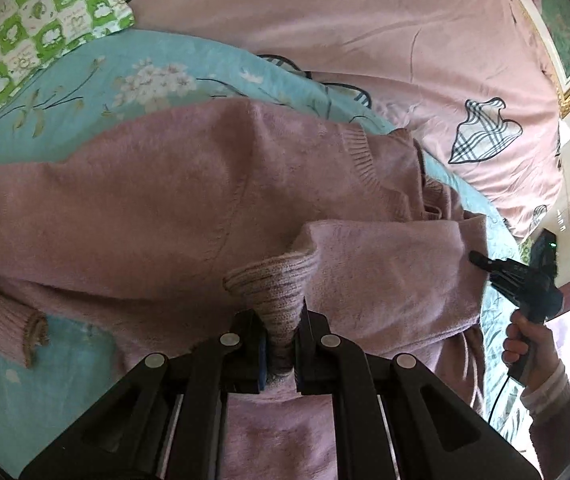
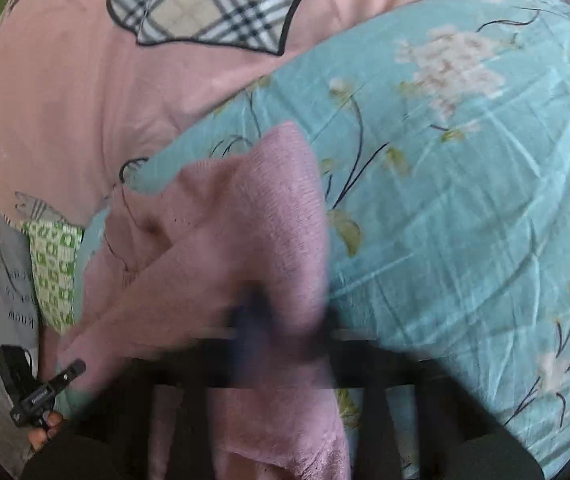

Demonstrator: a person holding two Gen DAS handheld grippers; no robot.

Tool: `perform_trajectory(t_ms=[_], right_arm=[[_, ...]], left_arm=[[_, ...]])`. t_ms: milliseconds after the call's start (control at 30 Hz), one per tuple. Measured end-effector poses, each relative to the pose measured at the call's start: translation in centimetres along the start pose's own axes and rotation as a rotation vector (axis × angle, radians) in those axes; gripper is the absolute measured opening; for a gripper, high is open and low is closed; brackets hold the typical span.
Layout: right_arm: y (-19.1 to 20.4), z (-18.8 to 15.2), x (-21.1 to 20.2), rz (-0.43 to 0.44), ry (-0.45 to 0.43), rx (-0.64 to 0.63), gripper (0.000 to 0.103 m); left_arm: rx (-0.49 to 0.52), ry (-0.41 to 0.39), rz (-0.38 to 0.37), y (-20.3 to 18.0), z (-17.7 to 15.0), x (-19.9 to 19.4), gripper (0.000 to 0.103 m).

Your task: Fold small clothes

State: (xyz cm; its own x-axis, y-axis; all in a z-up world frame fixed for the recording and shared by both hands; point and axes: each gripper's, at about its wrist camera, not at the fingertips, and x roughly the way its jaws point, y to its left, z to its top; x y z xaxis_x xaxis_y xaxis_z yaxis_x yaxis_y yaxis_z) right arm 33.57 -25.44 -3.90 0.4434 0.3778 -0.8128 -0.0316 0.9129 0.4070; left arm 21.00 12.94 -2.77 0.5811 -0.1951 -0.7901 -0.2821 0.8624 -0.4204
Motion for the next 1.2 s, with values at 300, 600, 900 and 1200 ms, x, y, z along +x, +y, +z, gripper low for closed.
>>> perform_trajectory(t_ms=[300,600,900,1200], right_arm=[[-2.9,2.2,-4.0,-0.133,-0.115,-0.024,0.007],[-3.5,1.3,-2.0,-0.127,-0.075,0.002,0.011],[1.6,-1.7,-6.7,-0.053,-0.123,-0.026,0.036],[6.6,-7.8,-7.2,0.051,-0.035,-0.059,0.036]], left_arm=[[0.06,0.036,0.036,-2.3,0.6,4.5,0.008],[0.079,0.066,0.089,-0.4,0.4,4.9,0.013],[-0.028,0.06,0.066,1.4,-2.2,0.3,0.037],[-0.262,-0.04,0.134,8.9,-5.4,-7.4,0.045]])
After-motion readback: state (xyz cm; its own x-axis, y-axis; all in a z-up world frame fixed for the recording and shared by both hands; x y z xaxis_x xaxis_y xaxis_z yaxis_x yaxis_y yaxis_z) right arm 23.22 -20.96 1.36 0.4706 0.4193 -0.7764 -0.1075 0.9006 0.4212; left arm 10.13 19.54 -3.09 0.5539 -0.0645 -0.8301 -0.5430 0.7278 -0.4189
